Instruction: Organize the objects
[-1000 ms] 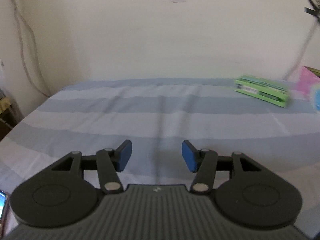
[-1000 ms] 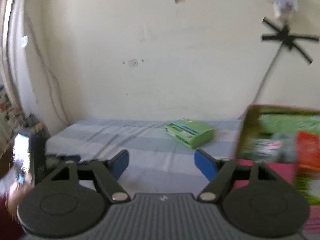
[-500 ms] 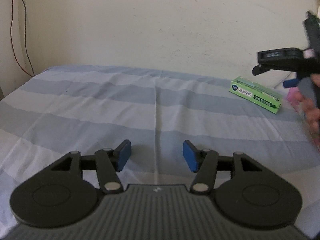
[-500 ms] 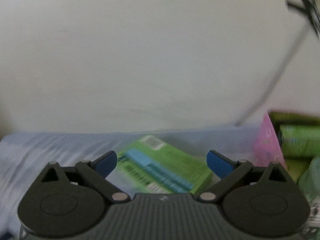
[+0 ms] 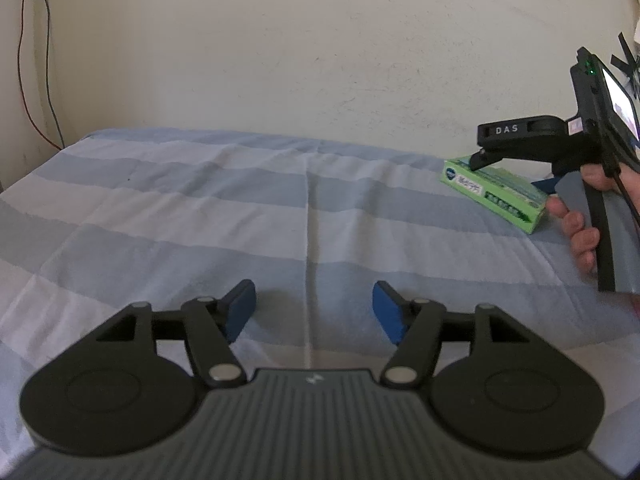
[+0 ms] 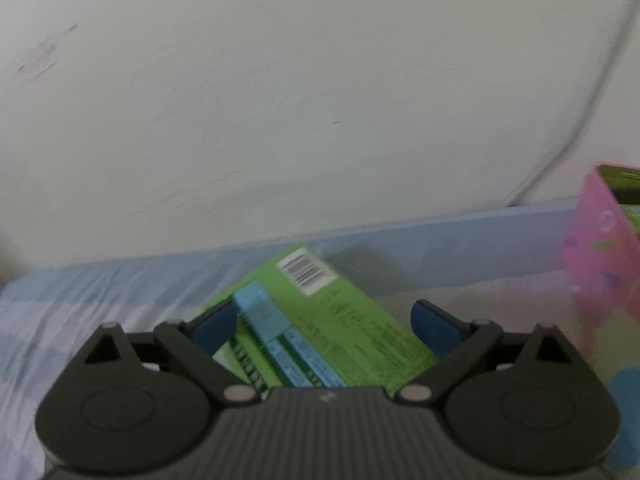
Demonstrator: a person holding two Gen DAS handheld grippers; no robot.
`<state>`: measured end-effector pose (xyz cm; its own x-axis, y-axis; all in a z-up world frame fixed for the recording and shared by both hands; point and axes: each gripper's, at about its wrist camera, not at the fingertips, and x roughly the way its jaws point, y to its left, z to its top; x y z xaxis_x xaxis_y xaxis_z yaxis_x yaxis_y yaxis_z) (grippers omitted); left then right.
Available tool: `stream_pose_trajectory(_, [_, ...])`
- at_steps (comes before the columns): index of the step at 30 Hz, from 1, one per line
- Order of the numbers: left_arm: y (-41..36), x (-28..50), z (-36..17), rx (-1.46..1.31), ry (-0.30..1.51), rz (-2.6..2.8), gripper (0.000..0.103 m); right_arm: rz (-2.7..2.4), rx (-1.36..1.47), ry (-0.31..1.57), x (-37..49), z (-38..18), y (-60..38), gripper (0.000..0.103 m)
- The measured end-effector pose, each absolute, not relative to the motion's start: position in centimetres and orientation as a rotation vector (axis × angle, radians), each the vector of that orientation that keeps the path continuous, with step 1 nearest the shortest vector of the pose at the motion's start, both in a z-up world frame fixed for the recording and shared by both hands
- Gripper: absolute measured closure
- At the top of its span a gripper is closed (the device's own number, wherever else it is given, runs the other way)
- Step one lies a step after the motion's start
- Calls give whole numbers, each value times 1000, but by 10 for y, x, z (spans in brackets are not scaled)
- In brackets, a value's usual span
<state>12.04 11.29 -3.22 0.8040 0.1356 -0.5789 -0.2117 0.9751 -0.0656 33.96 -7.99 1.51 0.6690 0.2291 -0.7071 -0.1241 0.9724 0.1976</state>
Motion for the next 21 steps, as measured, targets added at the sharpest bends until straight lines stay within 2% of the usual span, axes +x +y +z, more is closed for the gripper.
stream_pose_trajectory(5, [114, 120, -32, -134, 609, 182, 35, 293, 113, 824, 321, 16, -70, 10])
stream_pose_trajectory(14, [118, 118, -30, -162, 609, 197, 33, 488, 12, 801, 270, 17, -47, 10])
stream_pose_trajectory(21, [129, 113, -27, -224, 602, 238, 33, 509, 60, 769, 255, 28, -47, 3])
